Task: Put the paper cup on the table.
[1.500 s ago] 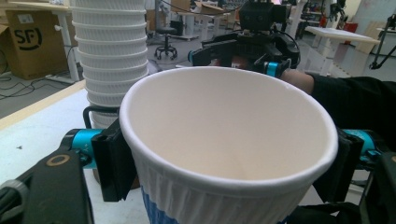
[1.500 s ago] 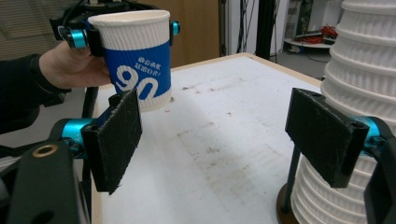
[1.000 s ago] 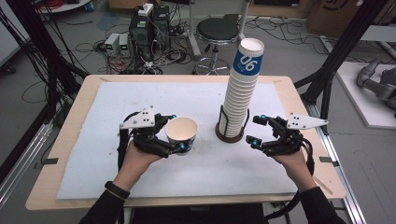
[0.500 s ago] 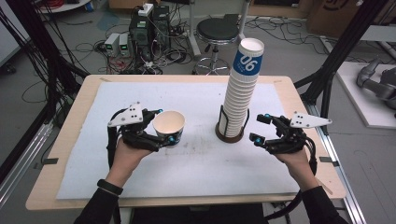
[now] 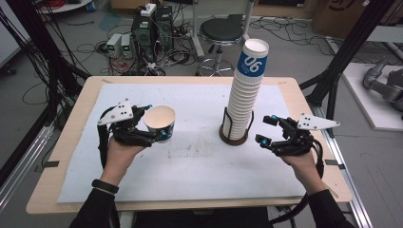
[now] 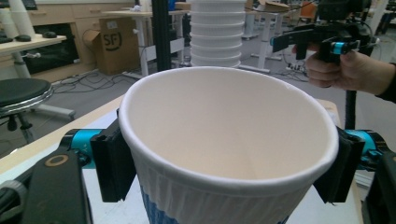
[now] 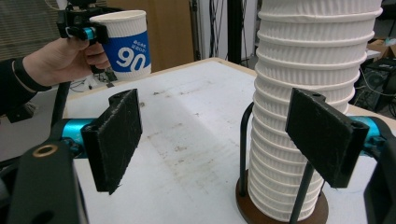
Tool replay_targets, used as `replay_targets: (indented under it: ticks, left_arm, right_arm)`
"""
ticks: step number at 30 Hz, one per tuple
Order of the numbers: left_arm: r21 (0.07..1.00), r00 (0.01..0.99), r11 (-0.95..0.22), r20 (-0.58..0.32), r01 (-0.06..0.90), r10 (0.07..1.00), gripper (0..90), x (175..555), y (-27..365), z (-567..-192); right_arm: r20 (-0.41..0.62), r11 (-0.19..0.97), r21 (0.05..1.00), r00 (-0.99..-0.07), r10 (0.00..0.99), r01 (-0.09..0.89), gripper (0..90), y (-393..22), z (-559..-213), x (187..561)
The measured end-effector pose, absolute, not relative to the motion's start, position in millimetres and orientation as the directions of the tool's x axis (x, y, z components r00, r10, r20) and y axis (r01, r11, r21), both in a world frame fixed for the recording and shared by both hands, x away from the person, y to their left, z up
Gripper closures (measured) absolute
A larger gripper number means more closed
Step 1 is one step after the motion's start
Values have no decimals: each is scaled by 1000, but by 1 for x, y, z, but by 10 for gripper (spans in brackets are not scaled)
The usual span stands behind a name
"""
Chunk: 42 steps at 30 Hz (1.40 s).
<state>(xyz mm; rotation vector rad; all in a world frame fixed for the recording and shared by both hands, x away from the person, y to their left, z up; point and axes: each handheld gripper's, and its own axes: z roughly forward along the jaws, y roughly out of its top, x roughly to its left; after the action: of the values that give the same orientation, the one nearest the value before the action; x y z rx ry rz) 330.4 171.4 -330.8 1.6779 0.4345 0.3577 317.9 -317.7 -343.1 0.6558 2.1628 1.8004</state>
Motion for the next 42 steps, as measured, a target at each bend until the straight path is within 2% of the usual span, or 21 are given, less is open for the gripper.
replay_targets:
  ticks: [12,26,42]
  left_arm:
    - [987,841,-142,12,77,542,224,338,181,-337]
    - [988,738,-130,30,78,674,225,354,193,-356]
    - [982,648,-77,-55,174,760,219,383,196,-381]
  right_arm:
    - [111,111,975,-852,512,193,191,-322,-343,319]
    - [104,106,977,-844,526,186,191,-324,-342,320]
    - [107,108,976,-847,521,190,191,-322,-343,323]
